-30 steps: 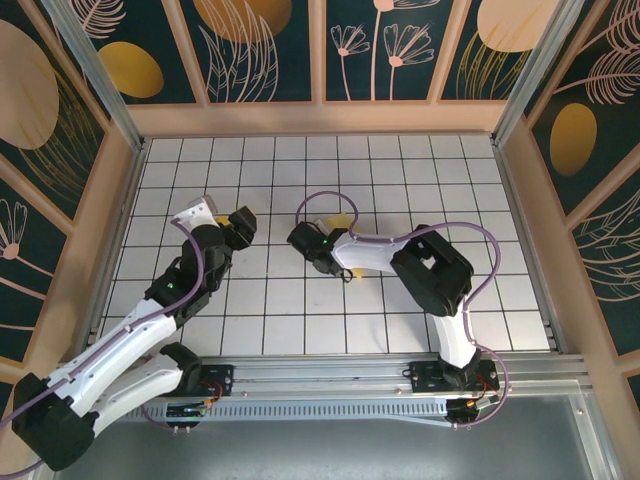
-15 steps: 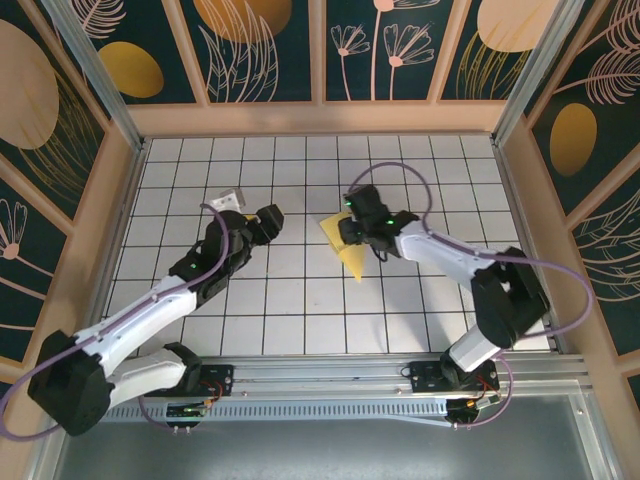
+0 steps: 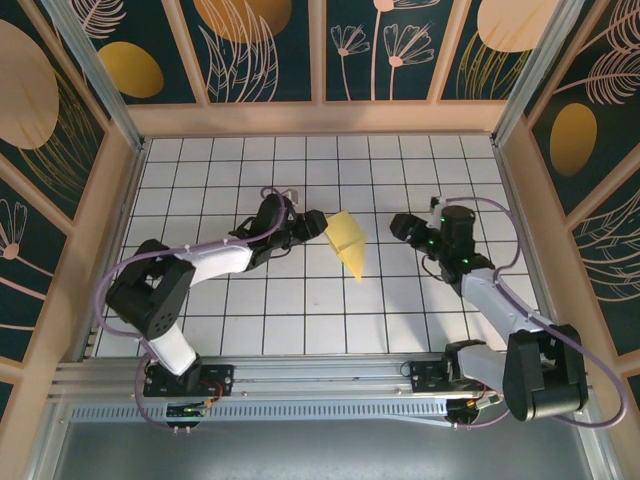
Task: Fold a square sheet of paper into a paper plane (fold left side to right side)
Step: Fold the wing for the fifth time at the center of the table.
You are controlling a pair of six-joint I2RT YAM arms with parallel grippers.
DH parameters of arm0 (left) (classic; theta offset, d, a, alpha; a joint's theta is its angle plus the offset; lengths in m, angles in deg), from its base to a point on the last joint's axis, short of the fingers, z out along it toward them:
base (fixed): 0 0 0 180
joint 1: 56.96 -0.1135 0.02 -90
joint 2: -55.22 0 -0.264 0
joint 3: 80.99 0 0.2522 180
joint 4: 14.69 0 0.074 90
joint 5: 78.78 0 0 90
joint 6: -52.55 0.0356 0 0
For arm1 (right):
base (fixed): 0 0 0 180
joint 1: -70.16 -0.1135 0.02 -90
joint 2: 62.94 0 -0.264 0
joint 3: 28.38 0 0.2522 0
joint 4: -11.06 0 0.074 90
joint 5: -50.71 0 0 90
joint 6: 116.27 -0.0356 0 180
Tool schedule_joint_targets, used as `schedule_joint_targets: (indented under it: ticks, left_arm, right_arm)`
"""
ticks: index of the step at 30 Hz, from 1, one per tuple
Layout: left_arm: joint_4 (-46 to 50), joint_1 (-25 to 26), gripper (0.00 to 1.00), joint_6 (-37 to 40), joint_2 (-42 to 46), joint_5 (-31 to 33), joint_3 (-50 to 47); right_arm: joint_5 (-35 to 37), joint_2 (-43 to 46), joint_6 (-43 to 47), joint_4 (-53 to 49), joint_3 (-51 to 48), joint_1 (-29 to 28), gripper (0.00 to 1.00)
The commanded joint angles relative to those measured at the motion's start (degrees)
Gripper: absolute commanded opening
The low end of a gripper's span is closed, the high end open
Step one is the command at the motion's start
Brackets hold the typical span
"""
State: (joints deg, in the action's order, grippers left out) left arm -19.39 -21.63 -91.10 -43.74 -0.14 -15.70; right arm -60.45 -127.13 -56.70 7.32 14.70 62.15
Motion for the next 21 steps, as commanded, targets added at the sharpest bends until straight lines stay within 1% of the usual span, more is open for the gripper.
schedule_joint_targets:
  ticks: [1, 4, 6, 8, 10, 13, 15, 18, 21]
  left_arm:
    - [-3.6, 0.3, 0.62, -1.8, -3.4, -3.4, 3.1]
    - [-3.4, 0.4, 0.63, -2.2, -5.9, -3.3, 3.8]
    - [-3.8, 0.3, 0.62, -2.5, -7.9, -4.1, 3.8]
    - [-4.3, 0.3, 0.62, -2.8, -9.4, -5.0, 6.2]
    - [-4.4, 0.3, 0.61, -2.8, -10.8, -5.1, 6.8]
    - [-5.0, 0.3, 0.56, -2.4, -12.8, -5.9, 8.2]
    - [-6.1, 0.3, 0.51, -2.4, -14.4, -7.2, 9.1]
    - [-6.7, 0.3, 0.42, -2.8, -16.2, -6.6, 10.0]
    - [-6.8, 0.3, 0.29, -2.9, -17.3, -5.9, 10.3]
  right_arm:
    - [-10.7, 1.8, -6.4, 8.8, -3.2, 4.6, 0.69]
    - [-13.0, 2.8, -7.3, 9.6, -4.6, 7.4, 0.69]
    - [-13.8, 3.3, -7.3, 9.6, -5.0, 8.4, 0.69]
    - [-14.8, 3.5, -7.3, 9.7, -5.2, 9.1, 0.69]
    - [-15.5, 3.7, -7.6, 10.0, -5.4, 9.7, 0.7]
    - [-16.7, 3.7, -8.3, 11.3, -5.8, 10.3, 0.7]
    - [-17.3, 3.7, -8.9, 12.5, -6.4, 10.5, 0.71]
    - [-17.9, 3.6, -10.0, 13.9, -6.9, 10.7, 0.73]
    - [-18.7, 3.7, -10.1, 14.4, -6.9, 10.8, 0.73]
